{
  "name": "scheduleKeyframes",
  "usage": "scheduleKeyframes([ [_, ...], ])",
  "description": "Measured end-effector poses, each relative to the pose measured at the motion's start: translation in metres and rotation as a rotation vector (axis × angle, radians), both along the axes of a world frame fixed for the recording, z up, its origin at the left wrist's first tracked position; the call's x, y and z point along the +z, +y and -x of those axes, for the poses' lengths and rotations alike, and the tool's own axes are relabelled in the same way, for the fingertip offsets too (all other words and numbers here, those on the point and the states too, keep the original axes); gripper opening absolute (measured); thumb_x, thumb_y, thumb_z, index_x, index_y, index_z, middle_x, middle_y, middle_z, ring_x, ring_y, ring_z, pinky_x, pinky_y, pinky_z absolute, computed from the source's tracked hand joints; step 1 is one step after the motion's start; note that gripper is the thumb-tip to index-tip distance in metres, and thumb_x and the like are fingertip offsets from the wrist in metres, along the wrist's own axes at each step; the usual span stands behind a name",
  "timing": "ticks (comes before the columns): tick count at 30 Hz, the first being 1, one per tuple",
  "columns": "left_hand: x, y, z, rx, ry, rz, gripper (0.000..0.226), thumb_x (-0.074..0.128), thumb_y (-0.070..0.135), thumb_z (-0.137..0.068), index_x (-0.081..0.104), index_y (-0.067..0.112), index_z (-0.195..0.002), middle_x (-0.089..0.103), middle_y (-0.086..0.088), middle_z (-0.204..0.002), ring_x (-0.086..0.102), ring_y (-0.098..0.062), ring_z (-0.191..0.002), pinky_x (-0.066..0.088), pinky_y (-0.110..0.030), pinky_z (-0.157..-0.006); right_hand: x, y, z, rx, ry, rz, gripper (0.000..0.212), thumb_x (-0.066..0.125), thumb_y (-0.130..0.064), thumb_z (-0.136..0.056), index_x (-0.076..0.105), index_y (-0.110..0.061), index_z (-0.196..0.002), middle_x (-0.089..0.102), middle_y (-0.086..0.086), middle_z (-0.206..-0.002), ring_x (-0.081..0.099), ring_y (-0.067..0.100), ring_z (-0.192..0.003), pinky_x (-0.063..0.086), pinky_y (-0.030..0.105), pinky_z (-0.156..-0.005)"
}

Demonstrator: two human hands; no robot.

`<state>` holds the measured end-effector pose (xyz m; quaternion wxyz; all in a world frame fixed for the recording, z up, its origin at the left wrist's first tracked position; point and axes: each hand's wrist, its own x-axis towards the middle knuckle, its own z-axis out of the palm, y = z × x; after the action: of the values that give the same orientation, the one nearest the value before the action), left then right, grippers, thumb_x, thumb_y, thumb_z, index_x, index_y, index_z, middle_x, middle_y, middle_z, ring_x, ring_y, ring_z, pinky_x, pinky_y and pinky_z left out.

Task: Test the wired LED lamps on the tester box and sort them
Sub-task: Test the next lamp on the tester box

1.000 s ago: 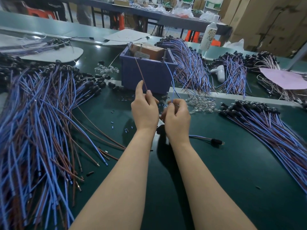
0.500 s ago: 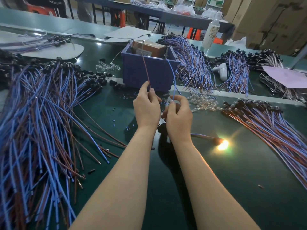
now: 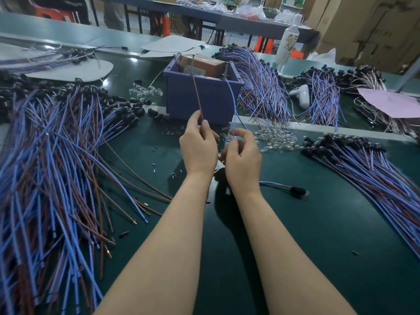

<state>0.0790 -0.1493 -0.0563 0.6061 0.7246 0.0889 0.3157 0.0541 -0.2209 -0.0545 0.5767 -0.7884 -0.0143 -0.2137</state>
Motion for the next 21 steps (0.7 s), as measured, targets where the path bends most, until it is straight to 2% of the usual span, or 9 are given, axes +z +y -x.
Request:
scheduleKeyframes([
  [3, 0.0002, -0.0015, 0.0020, 0.043, -0.019, -0.011, 0.032, 0.043, 0.014, -0.099, 0.051, 0.007, -0.129, 0.058, 0.013, -0.060, 0.055, 0.003, -0.058, 0.037, -0.002, -0.061, -0.0001, -0.0003, -0.0002, 0.003, 0.005, -0.011, 0.016, 0.043, -0.008, -0.094, 0.052, -0.021, -0.098, 0.059, 0.005, -0.070, 0.054, 0.021, -0.063, 0.052, 0.046, -0.072],
  [7, 0.0013, -0.0010, 0.0042, 0.088, -0.049, -0.016, 0.030, 0.043, 0.014, -0.099, 0.052, 0.008, -0.127, 0.061, 0.007, -0.063, 0.054, -0.002, -0.055, 0.043, -0.014, -0.062, -0.0002, -0.0004, -0.0005, -0.005, 0.006, -0.005, 0.016, 0.042, -0.009, -0.094, 0.052, -0.021, -0.097, 0.060, 0.005, -0.068, 0.056, 0.021, -0.063, 0.051, 0.038, -0.069],
  [10, 0.0012, -0.0007, 0.0026, 0.079, -0.035, -0.007, 0.030, 0.043, 0.014, -0.099, 0.052, 0.008, -0.127, 0.060, 0.008, -0.062, 0.053, -0.001, -0.053, 0.041, -0.009, -0.059, -0.0002, -0.0006, -0.0009, -0.005, 0.011, -0.002, 0.016, 0.042, -0.010, -0.095, 0.052, -0.022, -0.097, 0.060, 0.004, -0.068, 0.055, 0.018, -0.062, 0.050, 0.035, -0.068],
  [14, 0.0006, -0.0009, 0.0003, 0.046, -0.025, 0.005, 0.031, 0.043, 0.013, -0.099, 0.051, 0.007, -0.128, 0.059, 0.011, -0.061, 0.053, 0.000, -0.054, 0.037, -0.003, -0.056, 0.0001, 0.0002, -0.0009, 0.001, 0.015, -0.006, 0.015, 0.042, -0.009, -0.095, 0.051, -0.021, -0.098, 0.058, 0.004, -0.067, 0.054, 0.020, -0.062, 0.052, 0.043, -0.071],
  [21, 0.0008, -0.0003, 0.0009, 0.017, -0.018, 0.001, 0.033, 0.043, 0.014, -0.099, 0.051, 0.007, -0.130, 0.061, 0.010, -0.062, 0.057, 0.000, -0.061, 0.035, 0.002, -0.060, 0.0015, 0.0003, 0.0005, -0.004, 0.015, 0.008, 0.017, 0.043, -0.009, -0.094, 0.052, -0.022, -0.099, 0.059, 0.004, -0.068, 0.057, 0.024, -0.067, 0.051, 0.050, -0.076],
])
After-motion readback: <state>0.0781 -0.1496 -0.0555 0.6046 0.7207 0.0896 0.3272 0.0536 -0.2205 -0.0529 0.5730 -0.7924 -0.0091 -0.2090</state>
